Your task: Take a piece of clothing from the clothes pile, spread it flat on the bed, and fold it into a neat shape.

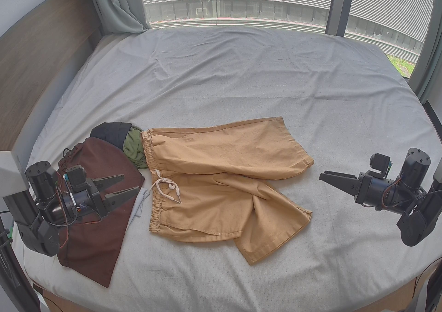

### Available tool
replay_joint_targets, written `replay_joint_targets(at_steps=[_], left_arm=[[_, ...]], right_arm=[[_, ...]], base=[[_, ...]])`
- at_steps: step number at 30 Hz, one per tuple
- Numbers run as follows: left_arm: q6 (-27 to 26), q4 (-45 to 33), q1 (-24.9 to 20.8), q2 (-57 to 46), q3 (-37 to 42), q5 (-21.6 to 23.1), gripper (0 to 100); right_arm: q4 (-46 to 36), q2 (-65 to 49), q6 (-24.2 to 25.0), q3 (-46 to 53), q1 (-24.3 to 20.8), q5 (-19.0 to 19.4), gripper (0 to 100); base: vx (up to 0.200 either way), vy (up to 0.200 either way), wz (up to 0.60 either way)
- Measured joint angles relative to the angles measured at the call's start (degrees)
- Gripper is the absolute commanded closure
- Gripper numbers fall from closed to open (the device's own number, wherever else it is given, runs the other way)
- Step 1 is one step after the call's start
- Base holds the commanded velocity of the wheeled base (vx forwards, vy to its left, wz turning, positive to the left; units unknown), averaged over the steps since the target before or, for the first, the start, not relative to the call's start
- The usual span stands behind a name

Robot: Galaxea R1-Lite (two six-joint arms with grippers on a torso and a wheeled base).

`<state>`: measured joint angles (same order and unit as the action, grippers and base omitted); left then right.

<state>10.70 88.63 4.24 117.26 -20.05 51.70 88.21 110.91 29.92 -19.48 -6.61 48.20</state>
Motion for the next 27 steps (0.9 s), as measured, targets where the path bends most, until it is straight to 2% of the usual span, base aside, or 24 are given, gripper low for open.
replay_joint_targets(at_steps=[6,13,27], left_arm=[[0.0,0.0,0.1,1.0,0.1,0.1,0],[-0.1,0.1,0.1,1.5,0.2,0.1,0],[-0.2,0.1,0.1,2.7,-0.1,-0.1,0]], right_arm=[[-0.1,2.2,0.3,0.1,-0.4,-1.0,0],[0.0,6.3,0.7,0.3,-0.1,-4.6,0],[-0.1,10.8,1.2,3.5,0.1,-5.0,0]], base=[[0.000,0.000,0.00],[0.000,0.000,0.00],[0.000,0.000,0.00]])
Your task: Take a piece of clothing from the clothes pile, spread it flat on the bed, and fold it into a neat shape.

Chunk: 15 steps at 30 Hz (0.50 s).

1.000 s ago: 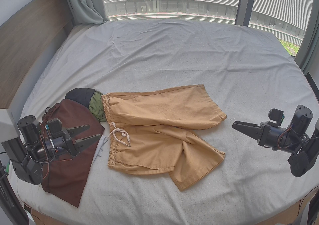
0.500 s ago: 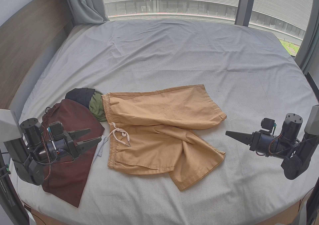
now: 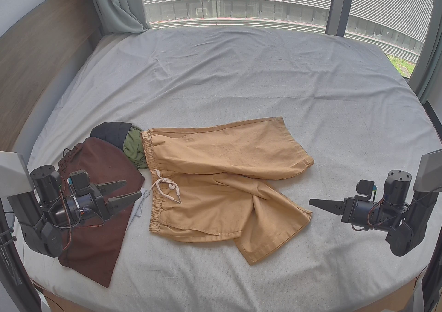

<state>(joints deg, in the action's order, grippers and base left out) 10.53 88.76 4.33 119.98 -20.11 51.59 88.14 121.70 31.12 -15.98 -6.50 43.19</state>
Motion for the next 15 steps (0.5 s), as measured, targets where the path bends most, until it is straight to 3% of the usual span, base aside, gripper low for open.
replay_joint_targets(at_steps=[5,10,15], left_arm=[[0.0,0.0,0.0,0.2,0.0,0.0,0],[-0.1,0.0,0.0,0.2,0.0,0.2,0],[-0.1,0.0,0.0,0.2,-0.2,0.2,0]], right_arm=[[0.0,1.6,1.3,0.5,0.2,-0.1,0],[0.1,3.5,6.3,0.4,0.5,-1.1,0],[0.1,5.9,7.1,0.2,1.4,-1.3,0]], base=[[0.000,0.000,0.00],[0.000,0.000,0.00],[0.000,0.000,0.00]])
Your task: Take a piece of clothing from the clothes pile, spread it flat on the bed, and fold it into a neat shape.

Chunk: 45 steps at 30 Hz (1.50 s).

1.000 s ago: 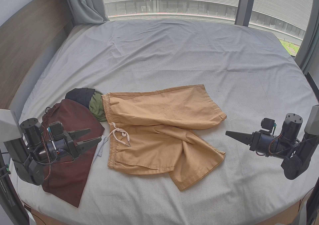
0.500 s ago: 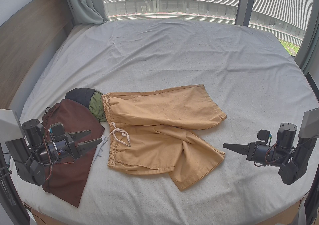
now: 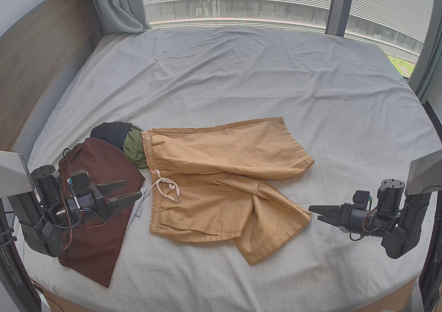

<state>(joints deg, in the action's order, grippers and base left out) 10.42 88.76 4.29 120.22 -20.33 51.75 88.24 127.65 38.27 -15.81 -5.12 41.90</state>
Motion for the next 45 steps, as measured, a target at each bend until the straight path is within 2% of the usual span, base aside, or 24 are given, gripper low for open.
replay_joint_targets(at_steps=[13,16,22,35,41,42,45], left_arm=[[0.0,0.0,0.1,-0.1,-0.2,0.1,0],[0.0,0.0,0.1,-0.1,-0.3,0.0,0],[-0.1,0.1,0.1,-0.2,-0.7,0.0,0],[-1.0,0.1,0.2,-0.2,-0.8,0.1,0],[-1.0,0.0,0.2,-0.2,-0.8,0.1,0],[-1.0,0.0,0.1,-0.2,-0.8,0.1,0],[-1.1,0.0,0.2,-0.2,-0.8,0.1,0]], right_arm=[[0.0,6.3,0.8,-3.2,1.5,-1.1,0],[0.0,8.0,3.1,-4.8,1.4,-2.5,0],[0.0,9.8,8.0,-7.1,0.9,-2.9,0],[0.1,11.0,8.5,-9.5,0.3,-3.1,0],[0.1,11.9,8.6,-11.0,0.0,-4.3,0],[0.1,12.0,8.6,-11.1,-0.1,-4.4,100],[0.1,12.2,8.6,-11.4,-0.4,-4.6,100]], base=[[0.000,0.000,0.00],[0.000,0.000,0.00],[0.000,0.000,0.00],[0.000,0.000,0.00],[0.000,0.000,0.00],[0.000,0.000,0.00],[0.000,0.000,0.00]])
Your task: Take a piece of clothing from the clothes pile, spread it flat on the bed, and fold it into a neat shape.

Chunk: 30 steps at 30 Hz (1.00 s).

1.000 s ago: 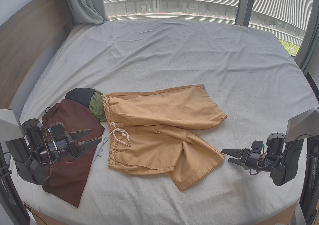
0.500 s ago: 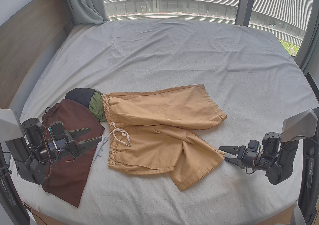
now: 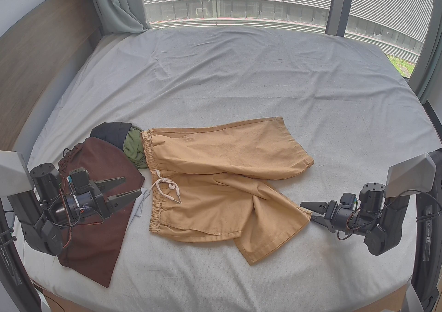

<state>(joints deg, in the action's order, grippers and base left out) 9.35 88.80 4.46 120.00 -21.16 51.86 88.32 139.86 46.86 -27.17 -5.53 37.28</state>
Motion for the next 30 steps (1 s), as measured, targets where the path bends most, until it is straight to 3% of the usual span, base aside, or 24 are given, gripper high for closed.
replay_joint_targets(at_steps=[22,30], left_arm=[[0.0,0.0,0.0,-0.1,0.0,0.1,0],[0.2,0.0,0.0,-0.1,0.0,0.1,0]], right_arm=[[0.0,-0.1,-0.1,-5.4,1.0,-0.4,100],[0.0,-0.1,-0.2,-10.6,1.8,-5.3,100]], base=[[0.000,0.000,0.00],[0.000,0.000,0.00]])
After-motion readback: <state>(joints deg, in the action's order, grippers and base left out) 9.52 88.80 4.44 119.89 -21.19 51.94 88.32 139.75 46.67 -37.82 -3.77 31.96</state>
